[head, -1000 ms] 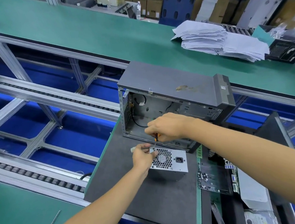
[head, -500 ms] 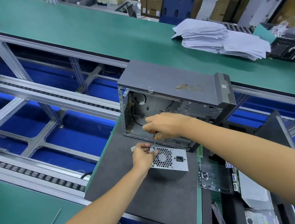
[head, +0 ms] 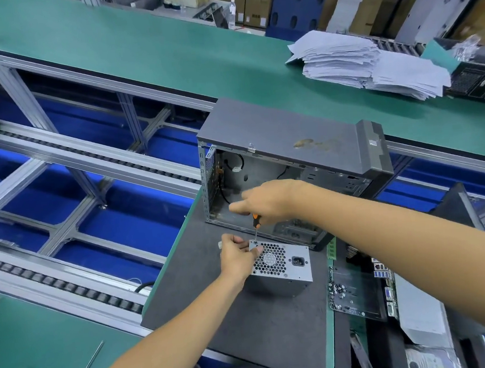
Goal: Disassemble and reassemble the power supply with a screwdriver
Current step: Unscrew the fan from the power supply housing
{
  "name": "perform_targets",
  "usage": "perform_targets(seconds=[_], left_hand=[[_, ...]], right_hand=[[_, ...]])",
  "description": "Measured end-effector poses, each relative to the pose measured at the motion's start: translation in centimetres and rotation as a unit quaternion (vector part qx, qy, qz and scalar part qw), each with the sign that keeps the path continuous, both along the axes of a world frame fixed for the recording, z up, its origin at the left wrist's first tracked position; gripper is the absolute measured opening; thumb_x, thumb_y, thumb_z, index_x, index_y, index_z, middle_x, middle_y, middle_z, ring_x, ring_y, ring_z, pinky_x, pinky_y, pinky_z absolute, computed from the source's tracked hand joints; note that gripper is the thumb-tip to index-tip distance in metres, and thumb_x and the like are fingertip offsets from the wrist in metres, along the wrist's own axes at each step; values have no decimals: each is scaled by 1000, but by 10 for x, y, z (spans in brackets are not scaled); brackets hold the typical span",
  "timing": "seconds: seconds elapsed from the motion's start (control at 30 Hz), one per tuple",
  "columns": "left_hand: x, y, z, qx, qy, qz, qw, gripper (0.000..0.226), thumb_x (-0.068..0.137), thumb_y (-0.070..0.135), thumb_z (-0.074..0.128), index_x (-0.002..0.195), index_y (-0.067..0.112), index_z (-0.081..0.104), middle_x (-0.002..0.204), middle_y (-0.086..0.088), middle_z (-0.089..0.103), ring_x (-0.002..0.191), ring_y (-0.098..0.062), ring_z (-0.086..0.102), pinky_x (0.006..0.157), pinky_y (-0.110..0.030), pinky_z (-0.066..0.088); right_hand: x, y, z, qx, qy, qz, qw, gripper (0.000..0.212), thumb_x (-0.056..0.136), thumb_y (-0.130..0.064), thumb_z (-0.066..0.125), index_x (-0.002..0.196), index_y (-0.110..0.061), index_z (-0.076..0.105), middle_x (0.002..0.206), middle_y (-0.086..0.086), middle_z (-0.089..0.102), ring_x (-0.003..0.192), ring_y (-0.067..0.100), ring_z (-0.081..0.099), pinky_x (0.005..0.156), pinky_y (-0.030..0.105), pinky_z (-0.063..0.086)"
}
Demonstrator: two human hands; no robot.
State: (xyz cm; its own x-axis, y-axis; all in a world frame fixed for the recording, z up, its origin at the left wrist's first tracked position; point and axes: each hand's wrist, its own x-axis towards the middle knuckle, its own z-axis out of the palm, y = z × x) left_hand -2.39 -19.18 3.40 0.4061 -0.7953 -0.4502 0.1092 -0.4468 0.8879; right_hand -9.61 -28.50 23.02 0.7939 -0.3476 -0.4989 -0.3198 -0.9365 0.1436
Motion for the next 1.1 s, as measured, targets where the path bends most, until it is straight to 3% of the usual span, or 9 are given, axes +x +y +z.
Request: perform_targets(seconds=[0.13, 0.27, 0.4, 0.57, 0.63, 0.7, 0.83, 0.97, 1.1], left_hand=[[1, -1, 0, -6, 7, 1, 1000, 48, 80, 8, 84, 90, 20, 39, 103, -7, 60, 86, -16, 59, 62, -16, 49], [1, 0, 0, -6, 9, -2, 1000, 48, 79, 7, 85, 89, 19, 39, 101, -9, 61, 85, -20, 58, 81, -39, 57], [2, 0, -1, -10, 12, -3, 1000, 48, 79, 7, 85, 89, 19, 40, 98, -5, 59, 84, -18, 56, 80, -35, 55], [4, 1, 3, -8, 15, -12, 1000, 48, 79, 8, 85, 88, 17, 39, 91, -4, 57, 76, -18, 52, 82, -40, 55], [5, 1, 6, -9, 13, -21, 1000, 48, 80, 8, 84, 88, 16, 38, 86, -3, 54, 71, -17, 48, 72, -34, 52], [6, 1, 6, -11, 13, -26, 1000, 48, 81, 6, 83, 88, 17, 36, 84, -2, 52, 71, -16, 47, 64, -26, 49], [5, 0, 7, 1, 31, -8, 999, 51, 81, 2, 82, 87, 18, 34, 93, -6, 58, 77, -16, 54, 61, -25, 52], [6, 0, 6, 0, 26, -1, 1000, 55, 79, 4, 84, 85, 19, 32, 94, -4, 60, 78, -14, 56, 64, -23, 52], [8, 1, 3, -7, 37, -12, 999, 53, 78, 6, 86, 86, 19, 35, 96, -4, 61, 83, -15, 58, 64, -21, 50]], right_hand=[[-6, -2, -4, -45, -17, 61, 997, 30, 93, -18, 54, 97, -28, 27, 68, 0, 47, 60, 30, 46, 54, 35, 35], [-1, 4, -21, 27, -63, -181, 981, 15, 97, -21, 53, 94, -19, 39, 74, 1, 46, 74, 30, 51, 62, 36, 39], [-1, 0, -18, 53, -58, -273, 959, 19, 98, -29, 49, 98, -10, 46, 81, 5, 56, 65, 26, 62, 55, 32, 43], [-8, -9, -8, -45, 22, 93, 994, 55, 92, -35, 59, 128, -27, 18, 79, 0, 56, 57, 27, 51, 49, 35, 37], [-6, -11, -4, -85, 37, 254, 963, 48, 93, -25, 53, 129, -27, 21, 84, 2, 60, 53, 28, 47, 47, 34, 32], [-5, -13, -4, -86, 39, 302, 948, 34, 96, -20, 47, 125, -27, 31, 83, 2, 62, 54, 28, 47, 47, 32, 27], [0, -2, -19, -27, -6, 29, 999, 6, 96, -18, 45, 101, -21, 43, 67, 1, 45, 59, 25, 48, 52, 33, 34], [13, 0, -23, 64, -41, -325, 943, 14, 92, -15, 51, 78, -12, 48, 73, 5, 51, 69, 27, 51, 52, 29, 34], [15, -8, -12, 90, -4, -283, 955, 15, 88, -21, 56, 90, -13, 43, 70, 6, 53, 58, 21, 46, 50, 29, 33]])
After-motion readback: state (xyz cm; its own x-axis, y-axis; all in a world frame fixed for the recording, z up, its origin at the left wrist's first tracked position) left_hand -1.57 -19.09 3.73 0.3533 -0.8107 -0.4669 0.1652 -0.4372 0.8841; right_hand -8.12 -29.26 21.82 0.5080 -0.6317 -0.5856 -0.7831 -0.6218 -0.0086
